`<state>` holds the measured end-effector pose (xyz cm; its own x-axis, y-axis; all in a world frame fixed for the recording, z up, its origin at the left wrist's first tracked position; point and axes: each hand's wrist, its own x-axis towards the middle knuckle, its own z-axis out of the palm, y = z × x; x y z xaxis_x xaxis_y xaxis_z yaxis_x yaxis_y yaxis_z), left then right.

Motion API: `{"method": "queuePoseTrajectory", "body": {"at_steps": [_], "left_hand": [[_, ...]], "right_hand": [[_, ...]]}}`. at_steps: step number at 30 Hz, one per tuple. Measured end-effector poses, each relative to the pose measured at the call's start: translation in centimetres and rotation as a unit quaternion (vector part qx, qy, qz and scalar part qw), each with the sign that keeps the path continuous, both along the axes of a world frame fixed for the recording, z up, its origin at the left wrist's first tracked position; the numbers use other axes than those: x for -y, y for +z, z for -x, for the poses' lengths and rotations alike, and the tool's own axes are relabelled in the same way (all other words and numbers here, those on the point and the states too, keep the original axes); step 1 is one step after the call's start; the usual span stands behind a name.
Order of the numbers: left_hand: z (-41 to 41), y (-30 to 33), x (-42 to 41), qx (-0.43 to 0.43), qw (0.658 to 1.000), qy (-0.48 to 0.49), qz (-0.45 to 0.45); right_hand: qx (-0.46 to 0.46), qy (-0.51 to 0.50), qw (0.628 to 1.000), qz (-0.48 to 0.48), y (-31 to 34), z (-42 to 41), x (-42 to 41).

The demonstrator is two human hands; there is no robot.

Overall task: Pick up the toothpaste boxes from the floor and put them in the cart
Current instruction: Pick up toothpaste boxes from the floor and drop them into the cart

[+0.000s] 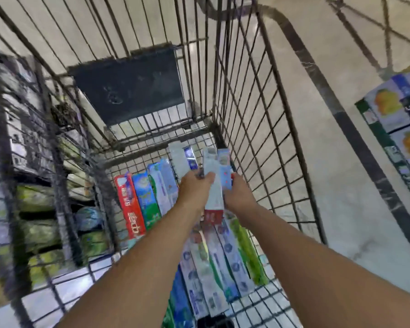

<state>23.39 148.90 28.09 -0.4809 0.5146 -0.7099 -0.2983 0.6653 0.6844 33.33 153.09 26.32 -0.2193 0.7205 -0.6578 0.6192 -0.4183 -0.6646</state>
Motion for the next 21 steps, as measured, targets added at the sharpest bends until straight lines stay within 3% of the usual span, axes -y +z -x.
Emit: {"method": "queuePoseTrajectory", "body": {"at_steps": [4,6,13,18,21], "left_hand": [[0.3,-2.3,-1.6,-0.103,0.990,-0.090,0.021],[0.5,-2.9,-1.9,-0.107,0.987,-0.119,0.021],[0.9,-4.0,-1.2,-0.079,0.992,-0.088,-0.045],[0.7,-4.8,-0.8,-0.122,0.988,-0.075,-0.061],[0.7,-5.7,-1.0,-0.171,0.981,-0.083,-0.029]], "right_hand": [[0.005,0.017,1.000,0.006,-4.4,-0.3,-1.9],[0.006,0.020,1.000,0.008,-3.1,0.4,-2.5],[-0.030,0.011,0.999,0.010,-3.2,0.8,-2.9],[-0.027,0.023,0.998,-0.053,-3.6,2.2,-4.5],[0.009,0.054,0.998,-0.028,-5.0,3.7,-5.8]]}}
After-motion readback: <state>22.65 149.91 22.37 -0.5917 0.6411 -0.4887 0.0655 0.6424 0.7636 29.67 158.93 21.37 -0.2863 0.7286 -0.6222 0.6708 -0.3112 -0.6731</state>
